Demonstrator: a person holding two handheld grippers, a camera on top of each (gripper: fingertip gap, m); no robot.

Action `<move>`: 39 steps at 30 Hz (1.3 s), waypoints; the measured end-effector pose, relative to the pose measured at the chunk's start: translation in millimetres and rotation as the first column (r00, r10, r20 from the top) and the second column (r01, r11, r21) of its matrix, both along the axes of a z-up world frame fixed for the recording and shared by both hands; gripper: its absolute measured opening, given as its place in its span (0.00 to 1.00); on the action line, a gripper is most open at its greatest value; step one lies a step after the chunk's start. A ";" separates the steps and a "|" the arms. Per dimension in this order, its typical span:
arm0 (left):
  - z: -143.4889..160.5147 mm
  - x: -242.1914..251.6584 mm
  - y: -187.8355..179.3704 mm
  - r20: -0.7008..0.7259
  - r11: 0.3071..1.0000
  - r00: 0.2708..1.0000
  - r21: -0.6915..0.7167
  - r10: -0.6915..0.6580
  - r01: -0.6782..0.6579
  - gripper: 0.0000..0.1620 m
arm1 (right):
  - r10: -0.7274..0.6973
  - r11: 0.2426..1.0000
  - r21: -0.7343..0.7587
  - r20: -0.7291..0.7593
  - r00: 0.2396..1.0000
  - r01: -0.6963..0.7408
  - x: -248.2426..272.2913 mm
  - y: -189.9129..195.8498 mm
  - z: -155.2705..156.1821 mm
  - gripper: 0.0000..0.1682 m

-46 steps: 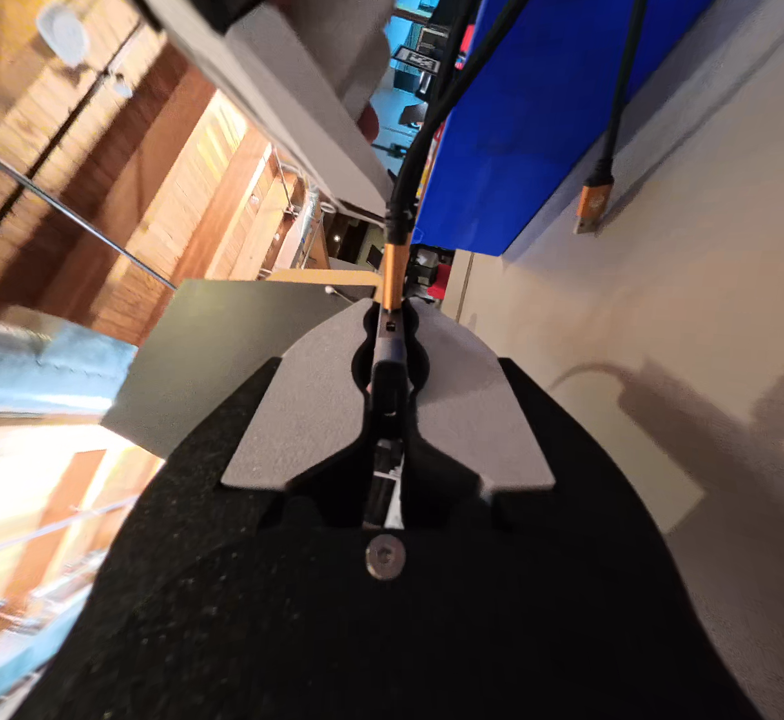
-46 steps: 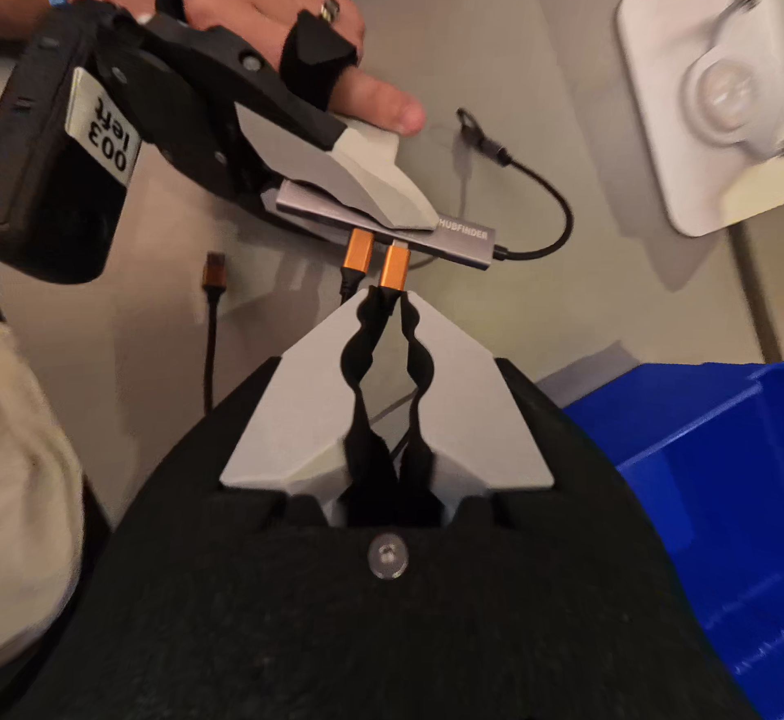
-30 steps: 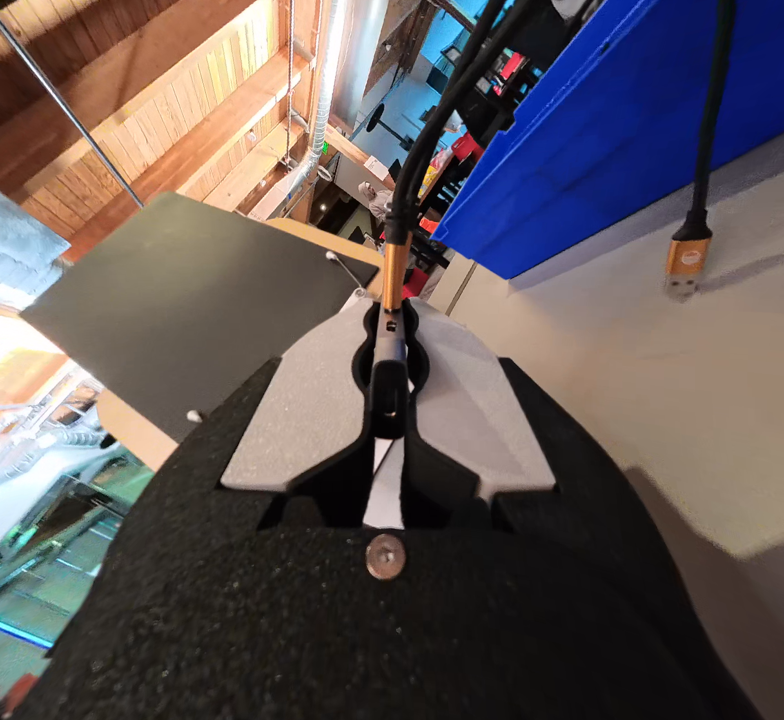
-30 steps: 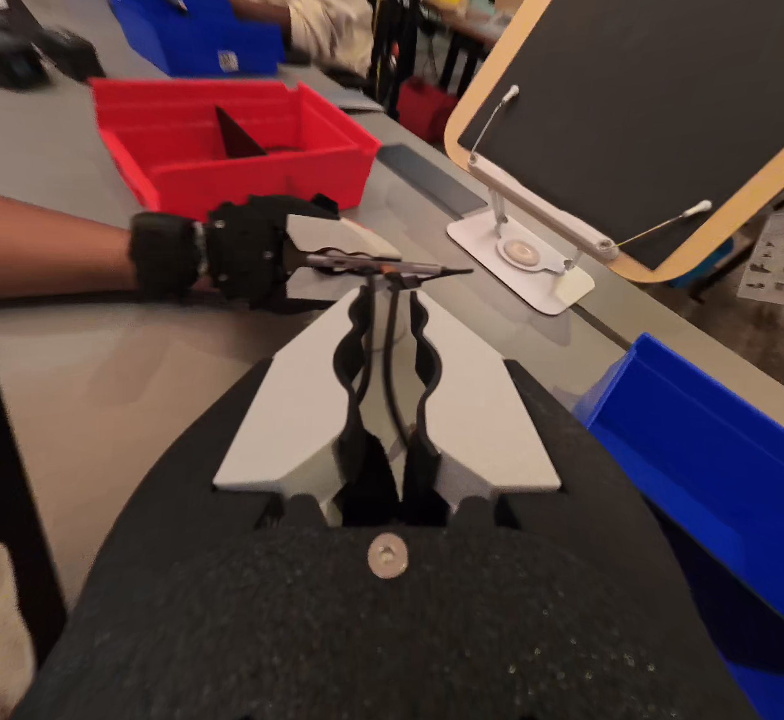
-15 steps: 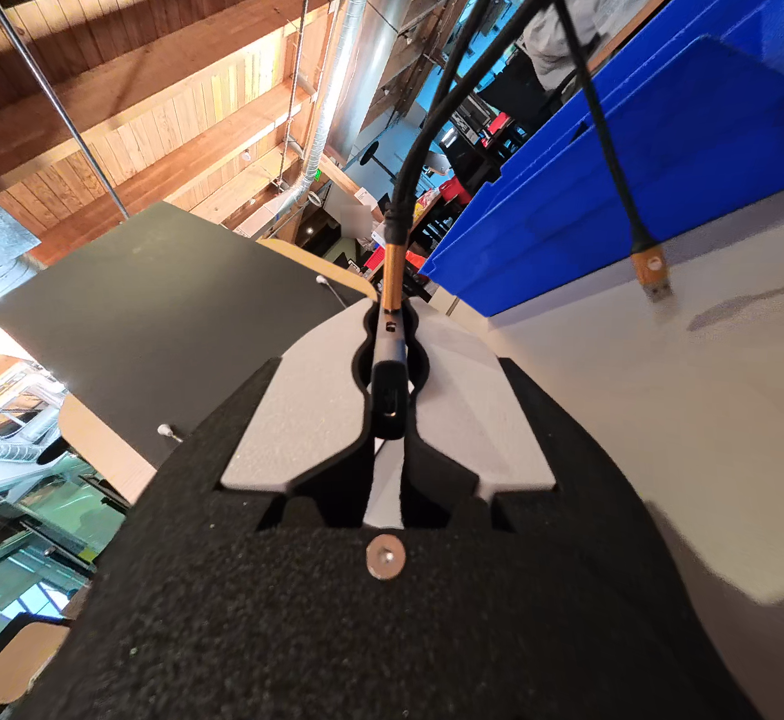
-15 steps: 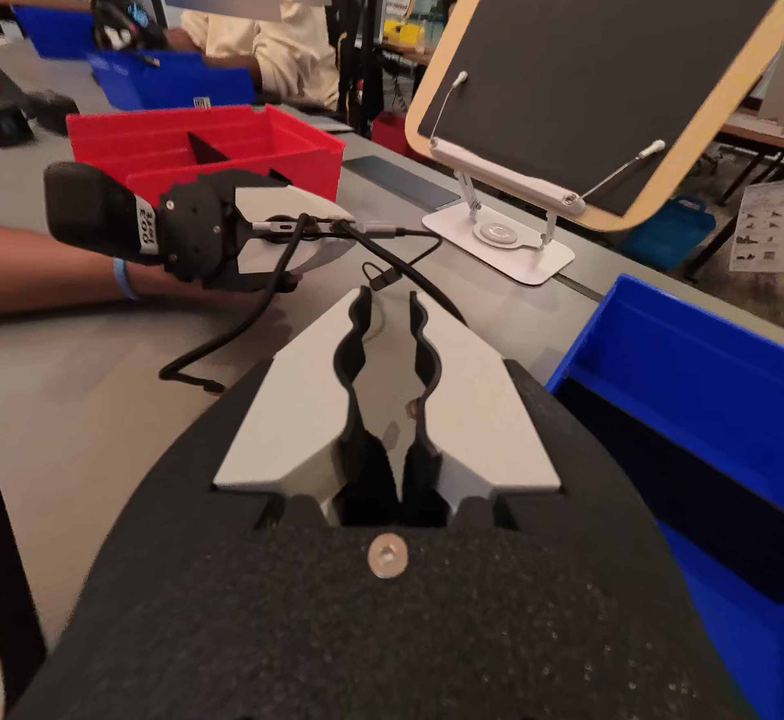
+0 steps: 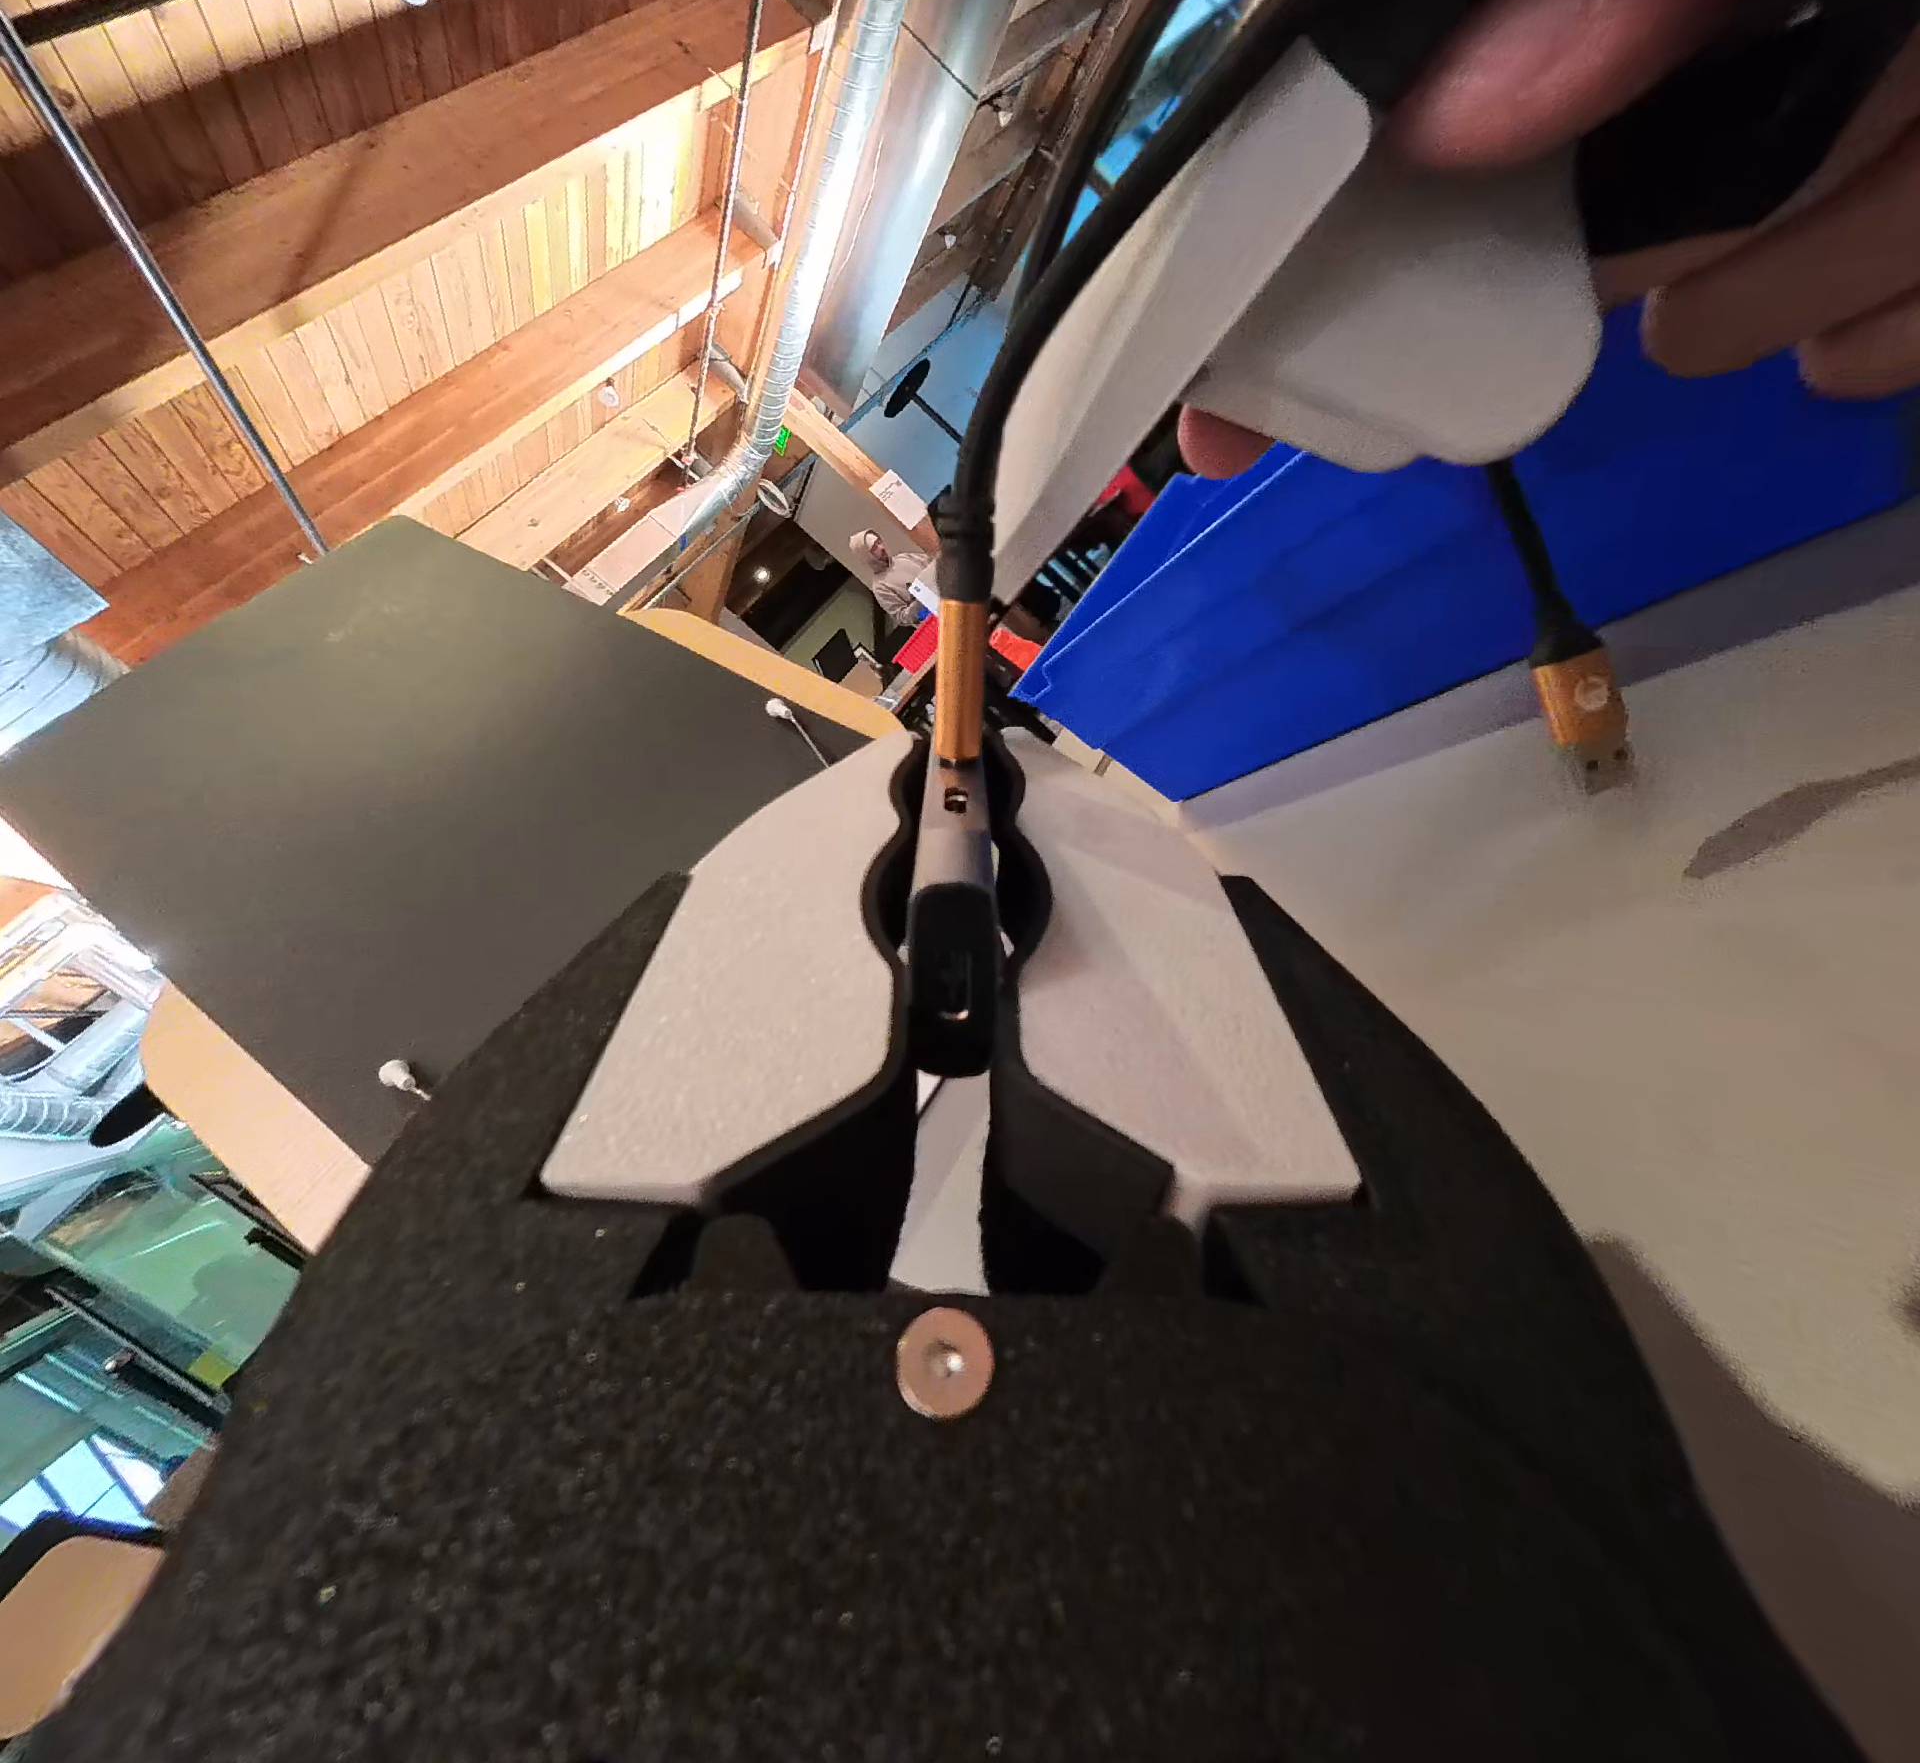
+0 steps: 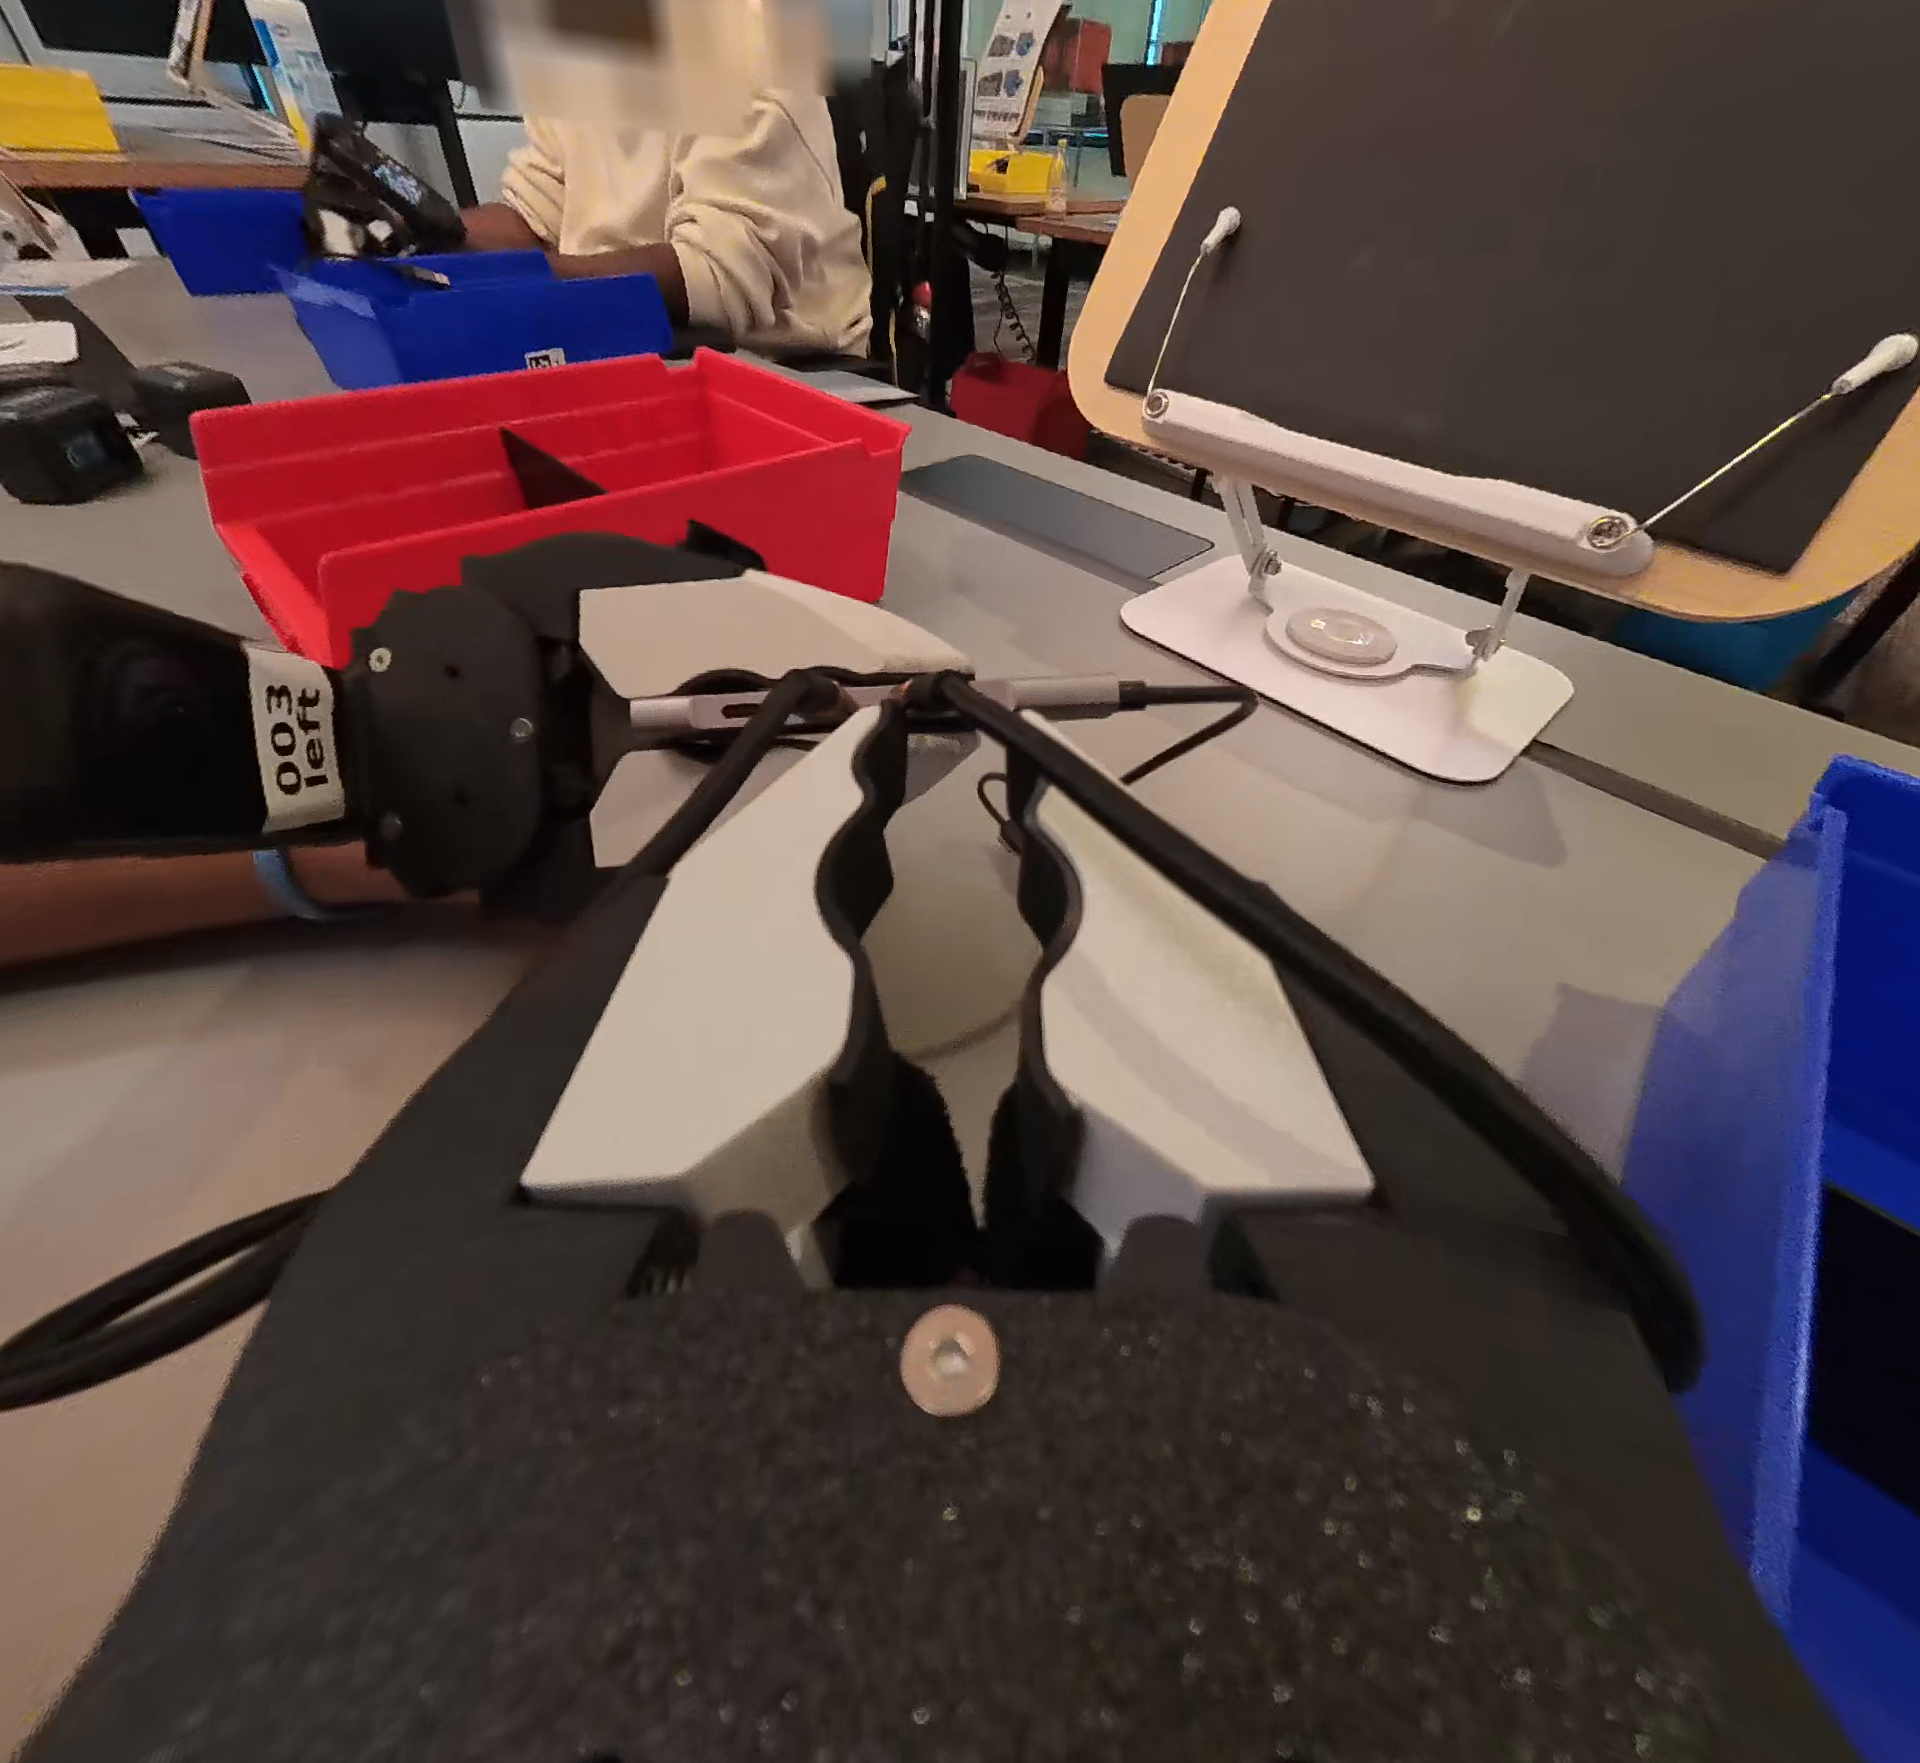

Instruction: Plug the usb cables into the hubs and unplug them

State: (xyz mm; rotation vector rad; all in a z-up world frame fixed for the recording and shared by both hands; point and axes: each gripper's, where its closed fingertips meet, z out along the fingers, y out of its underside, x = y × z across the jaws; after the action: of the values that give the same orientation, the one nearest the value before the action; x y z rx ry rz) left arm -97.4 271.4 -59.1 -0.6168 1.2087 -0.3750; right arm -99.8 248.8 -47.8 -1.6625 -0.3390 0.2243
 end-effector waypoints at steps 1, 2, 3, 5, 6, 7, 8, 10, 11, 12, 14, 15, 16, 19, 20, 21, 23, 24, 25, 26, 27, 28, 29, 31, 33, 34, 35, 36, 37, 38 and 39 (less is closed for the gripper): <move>-0.1 0.0 0.5 -0.002 1.000 1.000 -0.003 -0.002 0.002 0.06 | 0.008 1.000 -0.009 0.009 1.000 -0.008 -0.8 -0.4 -1.6 0.08; -0.3 -0.1 1.0 -0.003 1.000 1.000 0.002 -0.001 0.001 0.06 | 0.005 1.000 -0.015 0.022 1.000 -0.004 -0.1 -0.4 -2.5 0.07; -0.7 0.1 0.5 -0.006 1.000 1.000 0.014 -0.003 0.003 0.06 | 0.004 1.000 -0.005 0.036 0.999 -0.003 -0.2 -0.8 -1.1 0.07; -0.8 0.4 -1.0 -0.005 0.999 1.000 0.032 -0.005 0.005 0.06 | 0.008 1.000 0.015 0.077 0.997 -0.009 -1.8 -1.7 0.7 0.06; -1.2 0.8 -1.4 -0.007 0.999 1.000 0.031 -0.007 0.007 0.06 | 0.009 1.000 0.018 0.093 0.996 -0.011 -2.4 -1.9 1.1 0.07; -1.4 0.8 -1.5 -0.007 1.000 1.000 0.030 -0.009 0.009 0.06 | 0.010 1.000 0.022 0.103 0.995 -0.013 -3.2 -2.0 1.7 0.07; -1.4 0.7 -1.4 -0.007 0.999 1.000 0.032 -0.009 0.010 0.06 | 0.026 0.999 0.029 0.110 0.994 -0.029 -5.9 -3.2 2.6 0.09; -2.2 0.9 -0.1 -0.012 0.999 1.000 0.033 -0.005 0.006 0.06 | 0.034 0.999 0.005 0.130 0.991 -0.035 -7.4 -3.9 -1.1 0.10; -2.2 0.7 0.7 -0.011 1.000 1.000 0.030 -0.003 0.004 0.06 | 0.034 0.999 0.002 0.138 0.990 -0.034 -7.2 -4.0 -2.2 0.11; -2.0 0.7 0.8 -0.011 1.000 1.000 0.029 -0.006 0.007 0.06 | 0.033 0.999 0.010 0.138 0.990 -0.035 -7.5 -4.2 -1.2 0.11; -2.0 0.8 -0.3 -0.011 0.999 1.000 0.032 -0.012 0.013 0.06 | 0.022 1.000 0.014 0.139 0.990 -0.024 -5.9 -3.0 -0.2 0.10; -2.7 1.3 -1.8 -0.016 0.999 1.000 0.036 -0.019 0.020 0.06 | 0.019 1.000 0.021 0.135 0.991 -0.023 -5.6 -2.5 1.3 0.10; -3.5 1.9 -3.9 -0.020 0.999 0.999 0.044 -0.027 0.028 0.06 | 0.018 0.999 0.025 0.130 0.991 -0.022 -5.3 -1.9 2.2 0.10; -5.1 3.0 -7.2 -0.030 0.998 0.999 0.062 -0.031 0.033 0.06 | 0.031 0.999 0.006 0.143 0.989 -0.032 -6.7 -1.0 -1.0 0.06; -5.5 3.1 -6.9 -0.031 0.998 0.999 0.063 -0.030 0.031 0.06 | 0.030 1.000 0.001 0.158 0.987 -0.031 -6.7 -1.1 -2.0 0.06; -6.0 3.3 -6.5 -0.034 0.997 0.999 0.065 -0.029 0.031 0.06 | 0.026 1.000 -0.009 0.171 0.985 -0.025 -6.3 -1.0 -3.4 0.06; -6.6 3.8 -5.7 -0.036 0.998 0.999 0.063 -0.028 0.030 0.06 | 0.017 1.000 -0.014 0.188 0.982 -0.015 -6.0 -1.0 -4.0 0.06; -6.2 3.8 -5.9 -0.034 0.998 0.999 0.061 -0.029 0.031 0.06 | 0.009 1.000 -0.009 0.194 0.981 -0.008 -5.7 -1.1 -3.2 0.06; -5.7 3.8 -6.0 -0.032 0.998 0.999 0.060 -0.028 0.030 0.06 | 0.002 1.000 -0.005 0.199 0.980 -0.001 -5.3 -1.1 -2.6 0.07; -5.4 3.7 -6.3 -0.032 0.998 0.999 0.060 -0.029 0.031 0.06 | 0.001 1.000 -0.007 0.203 0.979 0.001 -5.3 -1.5 -2.5 0.07; -5.6 3.8 -6.8 -0.033 0.998 0.999 0.060 -0.032 0.034 0.06 | 0.004 1.000 -0.013 0.208 0.978 -0.002 -5.6 -1.9 -3.0 0.07; -5.9 3.9 -7.0 -0.034 0.998 0.999 0.061 -0.033 0.035 0.06 | 0.006 1.000 -0.018 0.214 0.977 -0.002 -5.6 -2.2 -3.5 0.07; -6.4 4.2 -7.1 -0.037 0.997 0.999 0.063 -0.032 0.035 0.06 | 0.006 1.000 -0.022 0.222 0.975 -0.001 -5.1 -2.4 -3.8 0.07; -7.3 4.8 -7.4 -0.042 0.997 0.999 0.063 -0.031 0.034 0.06 | 0.009 1.000 -0.028 0.232 0.973 -0.003 -5.2 -2.6 -4.9 0.06; -8.4 5.4 -6.8 -0.052 0.997 0.998 0.067 -0.025 0.029 0.06 | 0.001 0.999 -0.035 0.239 0.971 0.007 -4.5 -2.4 -6.7 0.06; -8.7 5.5 -6.6 -0.054 0.997 0.998 0.067 -0.023 0.026 0.06 | -0.006 0.999 -0.032 0.240 0.971 0.015 -4.4 -2.2 -6.9 0.06; -8.7 5.5 -6.5 -0.055 0.997 0.998 0.067 -0.022 0.026 0.06 | -0.014 0.999 -0.031 0.236 0.972 0.022 -4.3 -2.3 -7.1 0.06; -9.0 5.6 -6.5 -0.057 0.997 0.998 0.067 -0.022 0.026 0.06 | -0.020 0.999 -0.032 0.231 0.973 0.028 -4.0 -2.2 -7.5 0.06; -9.0 5.5 -6.3 -0.060 0.997 0.998 0.069 -0.018 0.022 0.06 | -0.025 0.999 -0.030 0.224 0.974 0.033 -4.0 -2.3 -7.6 0.06; -8.2 5.0 -6.0 -0.060 0.997 0.998 0.077 -0.008 0.013 0.06 | -0.030 0.999 -0.021 0.213 0.977 0.035 -4.1 -2.3 -6.9 0.06; -7.2 4.7 -5.8 -0.062 0.996 0.998 0.085 0.004 0.001 0.06 | -0.036 0.999 -0.013 0.202 0.979 0.040 -4.0 -2.1 -6.3 0.06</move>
State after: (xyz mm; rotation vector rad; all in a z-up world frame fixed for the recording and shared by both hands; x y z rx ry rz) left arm -92.7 265.6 -66.2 -0.5591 1.2767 -0.3032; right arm -103.8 246.6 -54.1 -1.7116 -0.4584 0.0290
